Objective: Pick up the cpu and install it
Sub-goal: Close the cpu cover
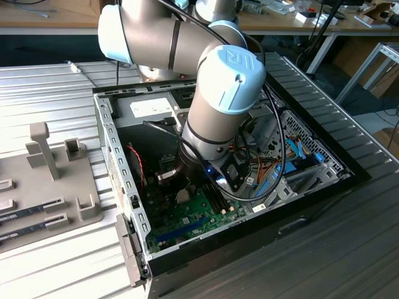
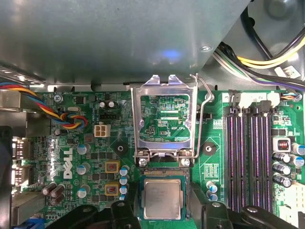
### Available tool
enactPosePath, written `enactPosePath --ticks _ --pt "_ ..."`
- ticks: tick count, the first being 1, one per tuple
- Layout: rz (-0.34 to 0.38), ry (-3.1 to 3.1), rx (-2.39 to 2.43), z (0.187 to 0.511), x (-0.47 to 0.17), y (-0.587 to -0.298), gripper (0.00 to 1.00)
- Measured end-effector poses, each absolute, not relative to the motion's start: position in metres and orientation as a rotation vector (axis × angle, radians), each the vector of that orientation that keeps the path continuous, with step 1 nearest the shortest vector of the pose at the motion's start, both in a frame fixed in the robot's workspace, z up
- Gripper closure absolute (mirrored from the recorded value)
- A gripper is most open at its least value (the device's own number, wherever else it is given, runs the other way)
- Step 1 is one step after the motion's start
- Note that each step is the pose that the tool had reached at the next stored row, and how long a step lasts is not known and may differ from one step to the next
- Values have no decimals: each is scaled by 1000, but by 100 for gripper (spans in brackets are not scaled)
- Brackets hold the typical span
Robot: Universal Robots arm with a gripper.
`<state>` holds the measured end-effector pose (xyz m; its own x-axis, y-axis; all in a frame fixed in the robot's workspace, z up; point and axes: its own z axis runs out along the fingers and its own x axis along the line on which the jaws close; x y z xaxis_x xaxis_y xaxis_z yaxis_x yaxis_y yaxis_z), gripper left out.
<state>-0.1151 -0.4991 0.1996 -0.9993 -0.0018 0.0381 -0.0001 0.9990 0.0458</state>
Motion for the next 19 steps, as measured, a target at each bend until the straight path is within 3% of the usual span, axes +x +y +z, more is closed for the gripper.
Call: enactPosePath --ticks 4,7,19 --pt "-69 -3102 2 205 -115 -499 47" --pt "-67 -3102 1 205 -115 -499 60" --pt "-68 -3102 1 204 -115 -499 64"
